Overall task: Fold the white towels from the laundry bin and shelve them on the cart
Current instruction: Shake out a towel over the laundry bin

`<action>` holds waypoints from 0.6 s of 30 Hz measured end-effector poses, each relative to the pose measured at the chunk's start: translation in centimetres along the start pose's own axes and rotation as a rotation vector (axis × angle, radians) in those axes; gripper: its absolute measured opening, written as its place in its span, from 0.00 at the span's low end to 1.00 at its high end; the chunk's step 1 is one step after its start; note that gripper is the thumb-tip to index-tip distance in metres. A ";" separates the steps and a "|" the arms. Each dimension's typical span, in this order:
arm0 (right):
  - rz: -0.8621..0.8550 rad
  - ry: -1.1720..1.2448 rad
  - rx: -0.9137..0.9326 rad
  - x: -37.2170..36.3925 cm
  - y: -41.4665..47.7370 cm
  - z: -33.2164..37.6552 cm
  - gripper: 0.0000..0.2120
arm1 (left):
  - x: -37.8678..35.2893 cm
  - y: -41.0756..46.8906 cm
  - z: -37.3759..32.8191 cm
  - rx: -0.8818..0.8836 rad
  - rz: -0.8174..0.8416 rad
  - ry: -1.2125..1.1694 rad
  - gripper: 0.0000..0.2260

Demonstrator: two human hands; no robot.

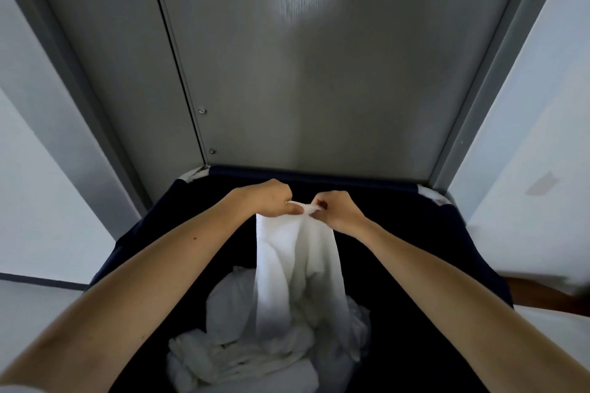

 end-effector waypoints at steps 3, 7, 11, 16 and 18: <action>-0.023 -0.025 0.009 0.8 -0.2 -0.7 0.10 | 0.8 -0.2 -0.1 -0.029 -0.021 0.059 0.12; -0.153 0.037 0.010 1.7 -0.1 -0.7 0.02 | 1.9 -1.0 -0.6 -0.066 -0.316 -0.094 0.08; -0.188 0.118 0.018 1.9 0.4 0.3 0.13 | 6.2 -2.4 -1.3 -0.153 -0.722 -0.372 0.06; -0.149 0.108 -0.049 2.4 0.8 -0.7 0.12 | 10.5 -3.3 0.3 -0.036 -0.965 -0.778 0.07; -0.161 0.099 -0.086 2.5 0.7 -1.6 0.14 | 11.0 -3.1 1.9 0.025 -0.961 -1.117 0.09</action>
Point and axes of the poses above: each hand's wrist, its own y-axis towards the middle knuckle, its own x-axis out of the back of the hand, z = x × y, the point moved 5 cm from there along y, towards the middle knuckle, and after that the axes turned 7 degrees about x, right-handed, at the moved point
